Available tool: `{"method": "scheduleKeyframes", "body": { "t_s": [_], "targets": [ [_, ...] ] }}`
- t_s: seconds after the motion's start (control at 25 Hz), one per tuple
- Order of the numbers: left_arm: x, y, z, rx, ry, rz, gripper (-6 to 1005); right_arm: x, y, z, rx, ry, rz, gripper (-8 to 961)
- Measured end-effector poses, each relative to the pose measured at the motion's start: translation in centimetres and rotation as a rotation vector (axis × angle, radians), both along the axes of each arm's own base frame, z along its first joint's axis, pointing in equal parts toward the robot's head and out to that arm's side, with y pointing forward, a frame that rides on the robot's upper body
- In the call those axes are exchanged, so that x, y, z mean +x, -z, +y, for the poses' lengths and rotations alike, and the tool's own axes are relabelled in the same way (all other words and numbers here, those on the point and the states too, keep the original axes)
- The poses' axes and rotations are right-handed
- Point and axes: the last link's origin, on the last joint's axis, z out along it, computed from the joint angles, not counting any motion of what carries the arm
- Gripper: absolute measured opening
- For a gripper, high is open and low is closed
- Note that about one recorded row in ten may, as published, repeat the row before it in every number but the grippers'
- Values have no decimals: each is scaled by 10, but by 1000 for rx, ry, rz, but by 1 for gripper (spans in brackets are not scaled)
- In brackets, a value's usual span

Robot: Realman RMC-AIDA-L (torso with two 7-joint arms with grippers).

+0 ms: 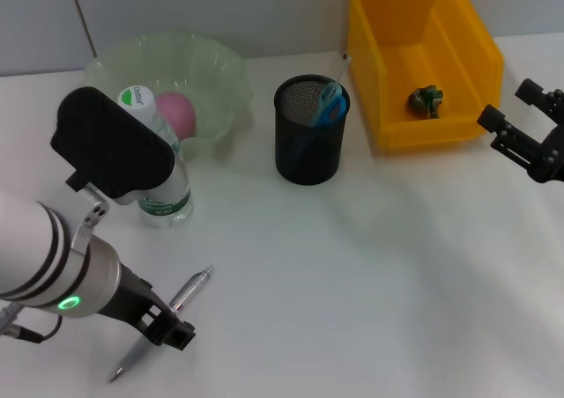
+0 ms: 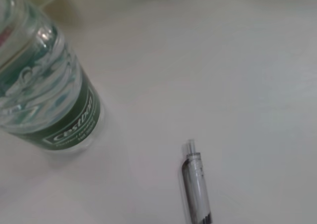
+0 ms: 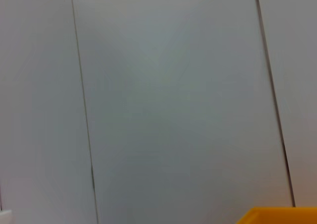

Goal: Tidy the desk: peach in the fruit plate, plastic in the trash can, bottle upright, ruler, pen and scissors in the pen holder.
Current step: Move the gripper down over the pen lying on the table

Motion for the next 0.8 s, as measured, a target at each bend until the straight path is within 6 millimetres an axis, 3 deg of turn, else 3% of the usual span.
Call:
{"method": "scheduleKeyframes", "body": {
  "t_s": [0.8],
  "targets": [
    [-12, 14, 12, -52, -34, 79, 720, -6, 7, 7, 0, 7, 23, 758]
  ]
}}
